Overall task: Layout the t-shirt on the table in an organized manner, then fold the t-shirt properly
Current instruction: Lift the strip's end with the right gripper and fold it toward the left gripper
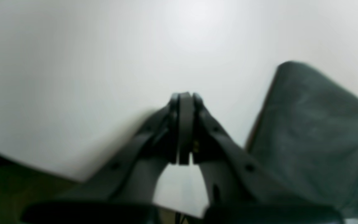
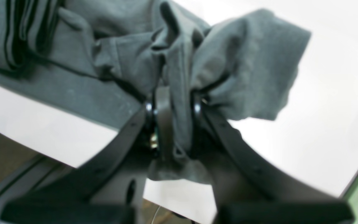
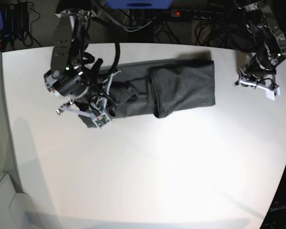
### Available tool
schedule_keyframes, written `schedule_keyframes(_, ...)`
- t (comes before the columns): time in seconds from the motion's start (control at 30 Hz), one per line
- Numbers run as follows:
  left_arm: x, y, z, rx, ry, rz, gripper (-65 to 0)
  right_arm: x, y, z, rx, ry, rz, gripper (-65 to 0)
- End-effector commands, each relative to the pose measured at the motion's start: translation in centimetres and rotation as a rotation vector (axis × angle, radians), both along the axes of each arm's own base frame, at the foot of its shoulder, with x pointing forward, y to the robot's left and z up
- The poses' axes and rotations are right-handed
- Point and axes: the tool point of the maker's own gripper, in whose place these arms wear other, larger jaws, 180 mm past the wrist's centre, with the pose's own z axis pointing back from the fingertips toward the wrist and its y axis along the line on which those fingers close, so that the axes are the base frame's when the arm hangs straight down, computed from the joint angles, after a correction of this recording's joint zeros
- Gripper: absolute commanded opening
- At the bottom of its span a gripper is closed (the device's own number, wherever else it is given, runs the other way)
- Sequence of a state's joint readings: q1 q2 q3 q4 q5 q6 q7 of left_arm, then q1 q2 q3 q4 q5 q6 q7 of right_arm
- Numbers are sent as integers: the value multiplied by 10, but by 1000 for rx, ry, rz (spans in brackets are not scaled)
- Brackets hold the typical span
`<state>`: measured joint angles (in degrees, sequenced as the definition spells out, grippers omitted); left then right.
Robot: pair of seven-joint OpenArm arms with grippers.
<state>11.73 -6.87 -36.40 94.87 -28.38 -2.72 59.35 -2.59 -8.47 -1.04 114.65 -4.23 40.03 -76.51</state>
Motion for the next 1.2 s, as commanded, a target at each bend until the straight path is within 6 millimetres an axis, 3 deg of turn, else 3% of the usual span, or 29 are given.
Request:
schedule_keyframes(0.0,7,1,6,9,-22,-7,-648,7,6,10,24,-40,7,-650)
schedule_keyframes(0.2,25,-27,-11,-28,19,-100,-648,7,7,10,28,-41,9,-650)
schedule_keyframes(0.37,28,-43,-31,-75,63,-123,-648,8,11,12,45,-46,18,-650)
schedule_keyframes(0.57,34,-57,-36,-88,73,-161,-648,3,53,24,244,-51,123,-650)
schedule_keyframes(0.77,34,-64,-37,-94,80,-178,-648,-2,94,50,493,-83,223,-650)
schedule_keyframes(1.17,30,-65,-39,-97,90,-179,-648,-26,159,71,669,-83,420,-650)
